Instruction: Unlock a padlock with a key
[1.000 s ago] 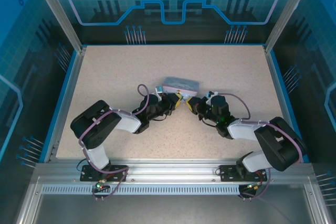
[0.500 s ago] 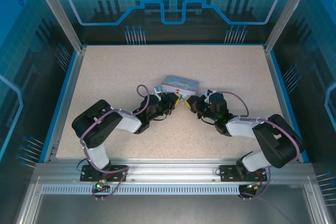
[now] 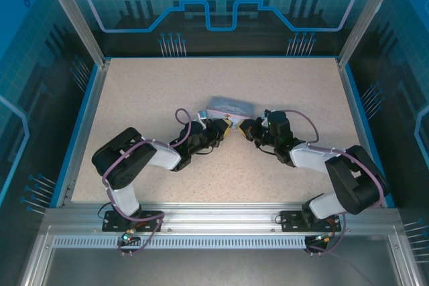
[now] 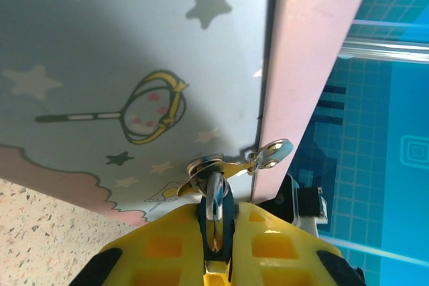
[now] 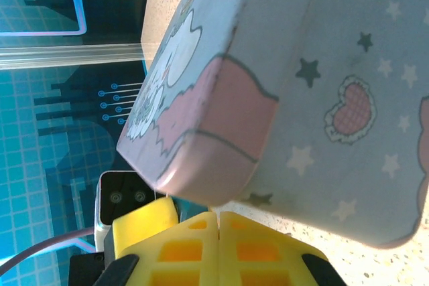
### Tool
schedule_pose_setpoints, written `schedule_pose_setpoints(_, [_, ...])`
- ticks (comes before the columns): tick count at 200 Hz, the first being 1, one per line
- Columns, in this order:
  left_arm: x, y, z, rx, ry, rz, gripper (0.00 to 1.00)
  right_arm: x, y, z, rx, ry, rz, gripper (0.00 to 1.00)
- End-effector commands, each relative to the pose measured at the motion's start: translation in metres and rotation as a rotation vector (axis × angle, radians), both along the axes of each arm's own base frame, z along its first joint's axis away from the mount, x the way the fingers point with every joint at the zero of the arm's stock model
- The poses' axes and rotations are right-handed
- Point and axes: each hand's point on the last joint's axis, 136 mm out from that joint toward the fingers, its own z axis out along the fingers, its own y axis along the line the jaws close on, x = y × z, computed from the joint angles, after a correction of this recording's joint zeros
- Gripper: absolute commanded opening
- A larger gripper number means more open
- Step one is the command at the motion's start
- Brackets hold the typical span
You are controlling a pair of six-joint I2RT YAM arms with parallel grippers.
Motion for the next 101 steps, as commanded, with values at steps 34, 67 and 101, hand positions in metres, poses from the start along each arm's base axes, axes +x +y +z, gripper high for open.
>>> schedule_pose_setpoints(34, [-0.027,-0.028,0.015,-0.044,-0.050,-0.154,0.00,0.005,0.018,0.020,0.135,-0.024,0.034,0.00])
schedule_pose_setpoints(67, [-0.026,-0.027,0.015,-0.042,-0.049,-0.149,0.00,0.005,0.025,0.023,0.254,0.028,0.022,0.00])
schedule_pose_setpoints(101, [-0.025,-0.026,0.014,-0.040,-0.048,-0.142,0.00,-0.003,0.032,0.029,0.229,0.030,0.044,0.00])
